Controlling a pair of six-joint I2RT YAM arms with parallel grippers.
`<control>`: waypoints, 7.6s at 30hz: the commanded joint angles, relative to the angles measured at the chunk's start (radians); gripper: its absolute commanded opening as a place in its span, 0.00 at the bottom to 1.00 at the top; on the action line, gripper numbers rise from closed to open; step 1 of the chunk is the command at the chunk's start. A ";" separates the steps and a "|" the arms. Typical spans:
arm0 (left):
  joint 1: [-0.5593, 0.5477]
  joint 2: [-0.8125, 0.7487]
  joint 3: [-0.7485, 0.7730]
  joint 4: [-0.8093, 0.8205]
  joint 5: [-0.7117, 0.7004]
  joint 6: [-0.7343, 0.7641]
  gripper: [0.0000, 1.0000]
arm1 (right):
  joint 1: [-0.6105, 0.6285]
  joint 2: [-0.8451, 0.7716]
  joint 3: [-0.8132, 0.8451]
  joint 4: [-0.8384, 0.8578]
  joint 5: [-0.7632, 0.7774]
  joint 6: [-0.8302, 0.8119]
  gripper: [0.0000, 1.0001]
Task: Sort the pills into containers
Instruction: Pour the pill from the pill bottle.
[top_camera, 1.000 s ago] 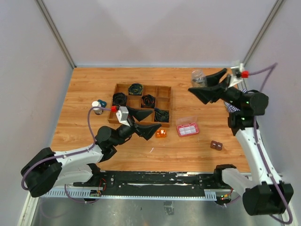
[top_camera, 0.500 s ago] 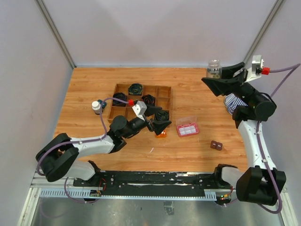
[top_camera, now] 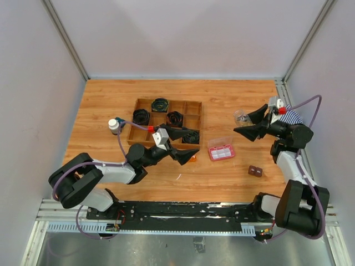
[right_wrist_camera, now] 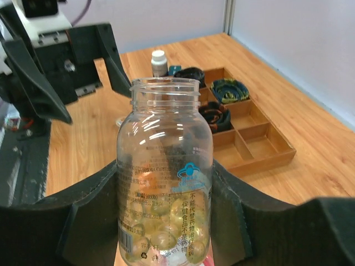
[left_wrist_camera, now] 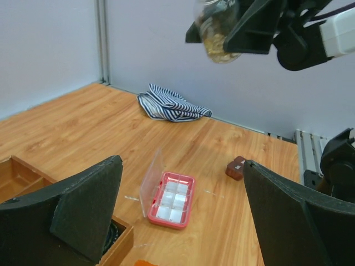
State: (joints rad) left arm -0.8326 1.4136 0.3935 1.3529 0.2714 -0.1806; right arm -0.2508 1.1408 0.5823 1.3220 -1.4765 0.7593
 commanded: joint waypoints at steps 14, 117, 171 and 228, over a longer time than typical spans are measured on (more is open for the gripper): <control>0.003 0.029 -0.039 0.200 0.034 0.014 0.99 | -0.096 0.246 0.173 0.121 0.056 0.176 0.01; 0.003 0.044 -0.119 0.361 0.049 0.009 0.99 | 0.250 0.350 0.324 -2.092 0.993 -2.110 0.01; 0.003 0.046 -0.128 0.379 0.058 0.012 0.99 | 0.380 0.352 0.366 -2.127 1.158 -2.047 0.01; 0.003 0.049 -0.132 0.385 0.063 0.013 0.99 | 0.438 0.316 0.311 -2.039 1.263 -1.888 0.01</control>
State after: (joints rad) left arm -0.8326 1.4544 0.2684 1.5314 0.3271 -0.1833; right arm 0.1680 1.4567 0.8963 -0.7120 -0.2123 -1.1481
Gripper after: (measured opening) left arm 0.993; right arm 0.536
